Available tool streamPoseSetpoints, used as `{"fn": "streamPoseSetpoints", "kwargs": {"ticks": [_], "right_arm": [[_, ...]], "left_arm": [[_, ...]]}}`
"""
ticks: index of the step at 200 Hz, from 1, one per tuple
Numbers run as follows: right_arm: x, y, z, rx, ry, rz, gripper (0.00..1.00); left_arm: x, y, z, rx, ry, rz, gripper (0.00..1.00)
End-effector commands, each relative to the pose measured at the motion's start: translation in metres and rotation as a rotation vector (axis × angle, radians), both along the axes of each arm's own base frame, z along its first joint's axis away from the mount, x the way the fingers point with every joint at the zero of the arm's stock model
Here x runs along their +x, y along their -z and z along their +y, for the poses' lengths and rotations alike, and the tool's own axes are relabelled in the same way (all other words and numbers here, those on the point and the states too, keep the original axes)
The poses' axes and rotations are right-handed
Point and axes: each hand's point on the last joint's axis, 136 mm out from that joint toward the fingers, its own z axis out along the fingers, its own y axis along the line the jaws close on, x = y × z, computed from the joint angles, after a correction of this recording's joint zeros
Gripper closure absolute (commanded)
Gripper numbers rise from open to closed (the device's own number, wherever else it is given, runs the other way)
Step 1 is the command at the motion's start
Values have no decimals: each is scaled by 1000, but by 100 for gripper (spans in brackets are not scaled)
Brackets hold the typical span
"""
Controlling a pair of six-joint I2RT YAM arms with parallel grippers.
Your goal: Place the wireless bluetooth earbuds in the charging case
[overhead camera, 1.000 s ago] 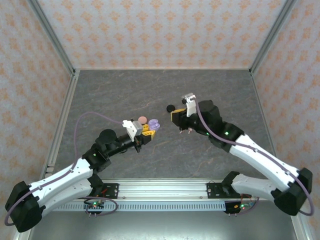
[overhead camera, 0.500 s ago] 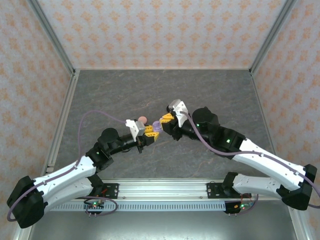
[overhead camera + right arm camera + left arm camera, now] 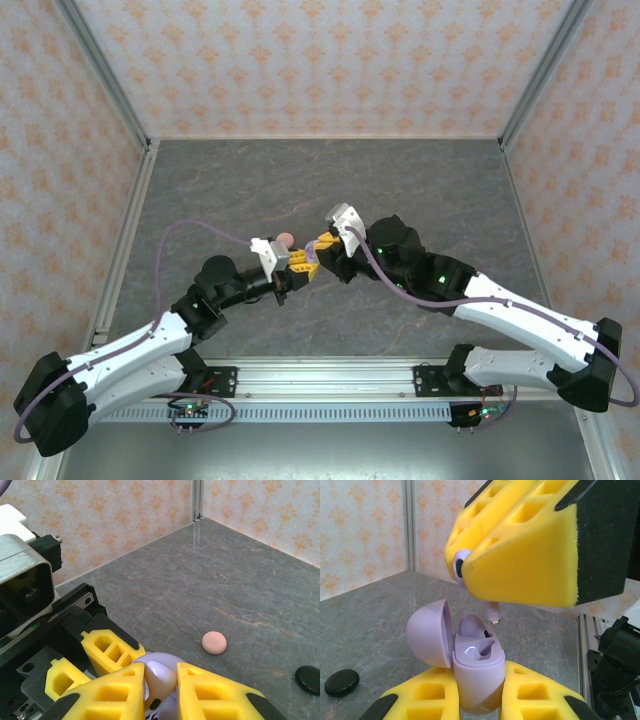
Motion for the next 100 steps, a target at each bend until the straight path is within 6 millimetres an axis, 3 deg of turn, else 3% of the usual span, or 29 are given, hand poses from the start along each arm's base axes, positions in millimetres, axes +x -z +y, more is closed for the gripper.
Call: {"fn": "streamPoseSetpoints", "kwargs": {"ticks": [1, 100], "right_arm": [[0, -8, 0, 15, 10, -22, 81], [3, 9, -1, -32, 23, -17, 81]], "left_arm": [[-2, -33, -1, -73, 8, -59, 100], [-1, -37, -1, -83, 4, -54, 100]]}}
